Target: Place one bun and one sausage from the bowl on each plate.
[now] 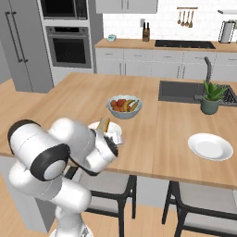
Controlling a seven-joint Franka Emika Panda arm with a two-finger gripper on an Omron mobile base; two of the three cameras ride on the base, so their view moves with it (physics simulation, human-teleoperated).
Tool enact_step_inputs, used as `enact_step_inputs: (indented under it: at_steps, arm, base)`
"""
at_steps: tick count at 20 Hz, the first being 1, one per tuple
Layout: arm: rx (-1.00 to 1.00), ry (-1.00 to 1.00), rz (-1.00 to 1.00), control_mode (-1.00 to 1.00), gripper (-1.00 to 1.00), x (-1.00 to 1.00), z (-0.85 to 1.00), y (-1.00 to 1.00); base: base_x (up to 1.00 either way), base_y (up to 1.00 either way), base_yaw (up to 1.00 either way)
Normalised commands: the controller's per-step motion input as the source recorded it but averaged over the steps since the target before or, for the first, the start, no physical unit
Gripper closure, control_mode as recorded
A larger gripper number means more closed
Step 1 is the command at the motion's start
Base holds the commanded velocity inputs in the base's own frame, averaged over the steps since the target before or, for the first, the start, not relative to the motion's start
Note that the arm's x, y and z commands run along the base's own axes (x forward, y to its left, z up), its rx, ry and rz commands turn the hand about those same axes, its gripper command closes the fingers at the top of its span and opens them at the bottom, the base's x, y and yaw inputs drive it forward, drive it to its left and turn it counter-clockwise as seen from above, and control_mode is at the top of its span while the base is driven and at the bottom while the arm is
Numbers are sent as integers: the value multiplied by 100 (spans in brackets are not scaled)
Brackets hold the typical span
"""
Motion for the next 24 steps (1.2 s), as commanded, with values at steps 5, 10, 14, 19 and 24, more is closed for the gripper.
enact_step_inputs:
  at_steps: [5, 10, 14, 19, 24]
  arm:
    - [0, 6, -16, -100, -100, 0, 100, 0]
    - [2, 17, -12, -100, -100, 0, 100, 0]
    - [14, 35, -8, -100, -100, 0, 100, 0]
    - [23, 62, -1, -100, -100, 0, 90, -8]
    - [4, 78, -12, -100, -100, -35, 21, -1]
  base:
    - [0, 0, 0]
    - [0, 0, 0]
    - [0, 0, 0]
    - [0, 0, 0]
    - [0, 0, 0]
